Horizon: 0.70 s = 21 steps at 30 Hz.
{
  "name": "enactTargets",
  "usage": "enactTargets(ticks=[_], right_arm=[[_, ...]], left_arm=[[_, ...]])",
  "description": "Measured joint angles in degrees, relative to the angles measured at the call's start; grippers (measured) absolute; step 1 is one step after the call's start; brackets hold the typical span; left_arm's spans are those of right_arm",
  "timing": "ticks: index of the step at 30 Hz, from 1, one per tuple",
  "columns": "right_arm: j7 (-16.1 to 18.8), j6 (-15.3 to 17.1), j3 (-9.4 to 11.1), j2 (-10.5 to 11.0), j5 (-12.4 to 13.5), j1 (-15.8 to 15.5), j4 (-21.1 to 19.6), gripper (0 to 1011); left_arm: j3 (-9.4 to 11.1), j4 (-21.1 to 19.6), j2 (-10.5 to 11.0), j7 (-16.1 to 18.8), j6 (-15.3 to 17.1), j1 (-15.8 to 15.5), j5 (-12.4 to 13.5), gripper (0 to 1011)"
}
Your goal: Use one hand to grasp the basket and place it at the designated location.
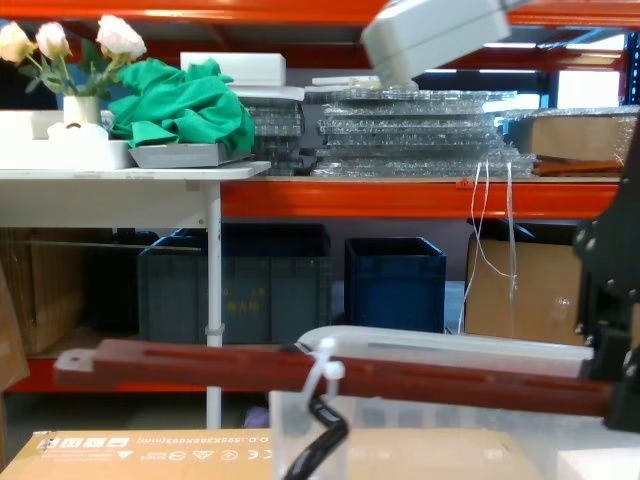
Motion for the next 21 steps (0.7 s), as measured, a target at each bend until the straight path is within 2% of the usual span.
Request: enactTargets(ticks=[8,21], right_arm=[[-3.0,3.2,-1.0,-1.9,-3.5,-0.8,0.1,233],[-4.1,5.5,-3.5,-4.0,-4.8,-0.9,0.5,233]], left_arm=[[0.0,0.0,0.0,0.0,0.0,0.0,0.0,0],[0.0,0.0,0.0,0.0,0.0,0.0,0.0,0]])
